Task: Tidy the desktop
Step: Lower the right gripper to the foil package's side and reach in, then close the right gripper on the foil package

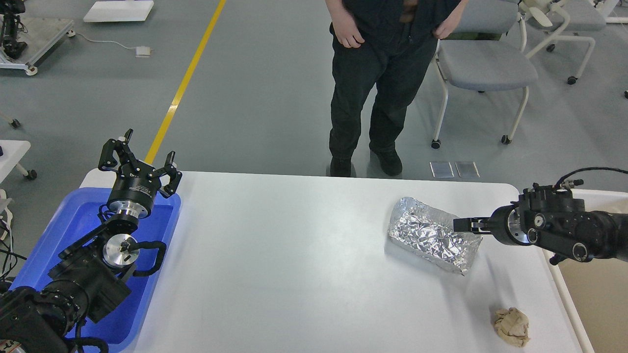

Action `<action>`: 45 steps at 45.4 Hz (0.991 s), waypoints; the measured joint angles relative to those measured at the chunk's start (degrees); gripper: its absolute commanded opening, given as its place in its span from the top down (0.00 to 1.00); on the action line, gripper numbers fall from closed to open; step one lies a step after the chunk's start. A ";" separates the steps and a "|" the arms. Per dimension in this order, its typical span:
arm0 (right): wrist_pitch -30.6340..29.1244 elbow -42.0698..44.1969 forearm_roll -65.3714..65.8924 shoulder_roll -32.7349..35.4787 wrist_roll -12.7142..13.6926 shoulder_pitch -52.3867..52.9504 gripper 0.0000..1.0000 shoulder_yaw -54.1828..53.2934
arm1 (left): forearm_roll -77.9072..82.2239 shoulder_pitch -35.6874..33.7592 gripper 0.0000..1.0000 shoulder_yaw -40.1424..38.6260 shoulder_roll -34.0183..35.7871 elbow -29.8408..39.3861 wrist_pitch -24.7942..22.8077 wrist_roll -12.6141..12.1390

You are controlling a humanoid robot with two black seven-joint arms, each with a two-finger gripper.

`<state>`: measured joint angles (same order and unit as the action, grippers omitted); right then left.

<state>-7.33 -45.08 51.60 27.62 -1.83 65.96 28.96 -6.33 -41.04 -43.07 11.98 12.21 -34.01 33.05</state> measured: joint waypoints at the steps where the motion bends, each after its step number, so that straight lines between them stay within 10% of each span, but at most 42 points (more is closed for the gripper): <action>1: 0.13 0.27 0.02 -0.13 0.00 -0.23 0.00 -0.04 | 0.00 0.00 0.00 0.00 0.00 0.00 0.00 0.00; 26: 3.53 5.05 0.17 -3.21 -0.52 -6.56 0.13 -2.57 | 0.00 0.00 0.00 0.00 0.00 0.00 0.03 0.00; 45: 4.92 6.32 1.26 -3.58 -5.81 -9.28 0.30 -2.58 | 0.00 0.00 0.00 0.00 0.03 -0.05 0.05 0.00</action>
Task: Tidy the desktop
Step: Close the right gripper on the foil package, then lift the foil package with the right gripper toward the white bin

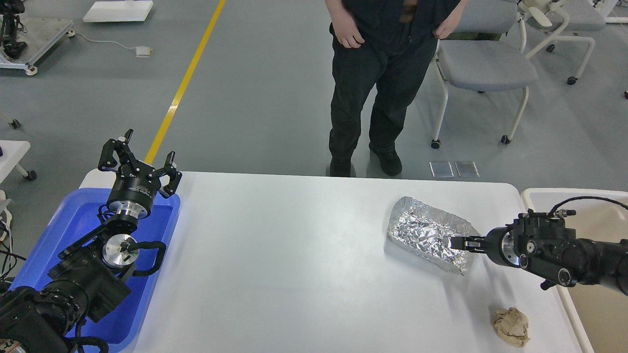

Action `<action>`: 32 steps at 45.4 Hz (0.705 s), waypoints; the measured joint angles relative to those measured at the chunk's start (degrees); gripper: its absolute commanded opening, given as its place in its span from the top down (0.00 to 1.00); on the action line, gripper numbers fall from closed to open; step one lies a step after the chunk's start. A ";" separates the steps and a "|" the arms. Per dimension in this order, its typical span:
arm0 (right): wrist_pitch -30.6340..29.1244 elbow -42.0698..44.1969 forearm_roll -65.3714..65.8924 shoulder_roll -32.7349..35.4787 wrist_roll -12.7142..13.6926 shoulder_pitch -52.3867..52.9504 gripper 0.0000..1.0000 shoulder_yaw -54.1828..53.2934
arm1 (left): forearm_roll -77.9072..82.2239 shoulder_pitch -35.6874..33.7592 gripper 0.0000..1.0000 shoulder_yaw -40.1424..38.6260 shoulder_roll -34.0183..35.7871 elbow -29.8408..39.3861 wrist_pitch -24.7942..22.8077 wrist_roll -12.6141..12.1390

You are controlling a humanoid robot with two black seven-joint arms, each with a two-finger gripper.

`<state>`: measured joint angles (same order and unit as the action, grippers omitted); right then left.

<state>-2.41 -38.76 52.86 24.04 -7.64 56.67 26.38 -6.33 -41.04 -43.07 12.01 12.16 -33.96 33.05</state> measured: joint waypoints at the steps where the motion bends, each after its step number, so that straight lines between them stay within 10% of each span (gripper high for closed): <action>1: 0.06 0.04 0.07 -0.01 -0.21 -0.08 0.31 -0.05 | 0.00 0.00 0.00 0.00 0.00 0.00 0.01 0.00; 6: 0.32 0.21 0.33 -0.07 -1.01 -0.50 0.41 -0.27 | 0.00 0.00 0.00 0.00 -0.01 0.00 0.03 0.00; 13: 0.61 0.64 0.50 -0.27 -1.55 -0.86 0.98 -0.41 | 0.00 0.00 0.00 0.00 -0.03 0.01 0.03 0.00; 32: 0.74 1.33 0.48 -0.42 -1.74 -1.77 1.00 -0.54 | 0.00 0.00 0.00 0.00 -0.04 0.01 0.03 0.00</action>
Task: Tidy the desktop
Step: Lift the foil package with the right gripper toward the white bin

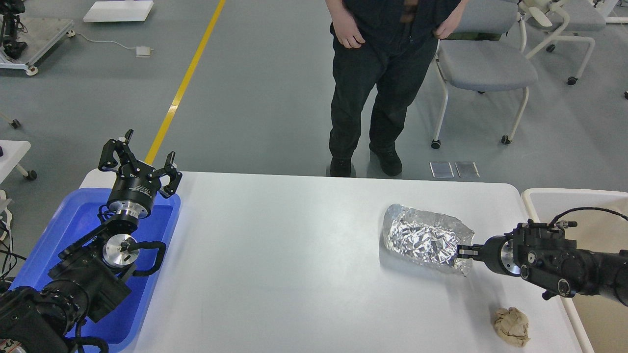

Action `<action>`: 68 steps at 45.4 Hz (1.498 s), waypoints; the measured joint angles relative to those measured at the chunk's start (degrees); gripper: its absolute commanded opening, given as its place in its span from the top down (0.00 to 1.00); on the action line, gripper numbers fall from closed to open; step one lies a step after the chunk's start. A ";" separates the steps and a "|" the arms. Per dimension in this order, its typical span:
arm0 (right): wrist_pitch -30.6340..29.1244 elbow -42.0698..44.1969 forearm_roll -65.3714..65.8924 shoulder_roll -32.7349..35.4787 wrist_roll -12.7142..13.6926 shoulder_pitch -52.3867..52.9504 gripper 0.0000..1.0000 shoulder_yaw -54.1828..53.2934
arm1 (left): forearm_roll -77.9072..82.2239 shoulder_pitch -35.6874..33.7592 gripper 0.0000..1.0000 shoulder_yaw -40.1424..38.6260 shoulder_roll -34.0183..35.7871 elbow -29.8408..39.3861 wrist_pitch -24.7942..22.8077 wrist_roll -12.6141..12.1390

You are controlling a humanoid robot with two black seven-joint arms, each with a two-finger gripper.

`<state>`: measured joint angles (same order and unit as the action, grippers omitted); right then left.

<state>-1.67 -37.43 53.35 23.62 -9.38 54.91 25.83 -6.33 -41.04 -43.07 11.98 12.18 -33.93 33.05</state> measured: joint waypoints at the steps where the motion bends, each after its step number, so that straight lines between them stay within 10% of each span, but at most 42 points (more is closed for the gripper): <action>1: 0.00 0.03 -0.04 0.01 0.00 -0.02 1.00 0.00 | 0.00 0.00 0.00 0.00 0.00 0.00 0.00 0.00; 29: -10.19 -5.46 -6.92 7.31 -0.15 4.98 1.00 -9.45 | 0.00 0.00 0.00 0.00 0.03 0.02 0.00 0.00; 68: -25.15 -16.02 -18.63 28.57 6.74 23.54 1.00 -11.04 | 0.00 0.00 0.00 0.00 0.07 0.03 -0.07 0.00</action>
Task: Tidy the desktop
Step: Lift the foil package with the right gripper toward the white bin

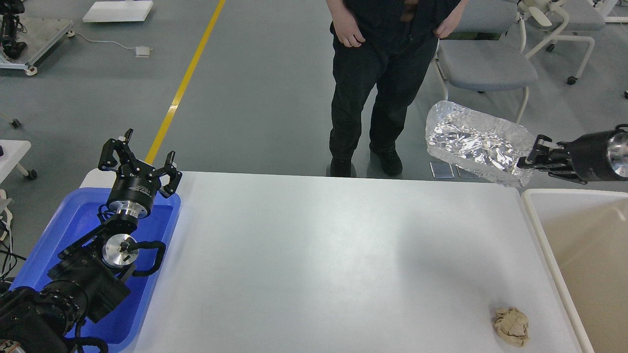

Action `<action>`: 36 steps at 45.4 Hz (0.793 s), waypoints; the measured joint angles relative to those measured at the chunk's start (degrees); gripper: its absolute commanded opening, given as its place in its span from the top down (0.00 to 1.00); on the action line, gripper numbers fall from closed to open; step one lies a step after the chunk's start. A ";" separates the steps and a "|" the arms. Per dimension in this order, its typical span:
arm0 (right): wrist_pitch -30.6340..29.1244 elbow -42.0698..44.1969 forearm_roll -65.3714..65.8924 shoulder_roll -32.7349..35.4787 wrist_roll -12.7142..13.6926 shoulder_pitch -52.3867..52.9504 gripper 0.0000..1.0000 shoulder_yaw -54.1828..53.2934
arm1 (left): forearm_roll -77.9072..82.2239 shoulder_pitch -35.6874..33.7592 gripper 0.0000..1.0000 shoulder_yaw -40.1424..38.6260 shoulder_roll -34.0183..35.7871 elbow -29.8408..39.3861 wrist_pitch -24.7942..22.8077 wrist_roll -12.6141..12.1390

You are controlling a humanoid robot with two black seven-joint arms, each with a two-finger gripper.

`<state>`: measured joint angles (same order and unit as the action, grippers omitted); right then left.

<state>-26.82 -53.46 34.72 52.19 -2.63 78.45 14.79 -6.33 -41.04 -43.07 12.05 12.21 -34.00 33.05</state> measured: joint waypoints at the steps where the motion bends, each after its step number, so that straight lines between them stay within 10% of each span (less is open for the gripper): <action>1: 0.21 0.44 -0.39 0.11 0.04 -0.24 1.00 0.03 | -0.01 0.00 0.00 0.00 0.00 0.00 0.00 0.00; 36: 29.16 16.17 -25.46 -4.73 3.28 -20.32 1.00 -1.65 | -0.01 0.00 0.00 0.00 -0.01 -0.05 0.08 0.00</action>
<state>2.34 -37.28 9.26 47.47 0.64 58.13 13.14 -6.33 -41.05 -43.07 12.04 12.15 -33.92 33.05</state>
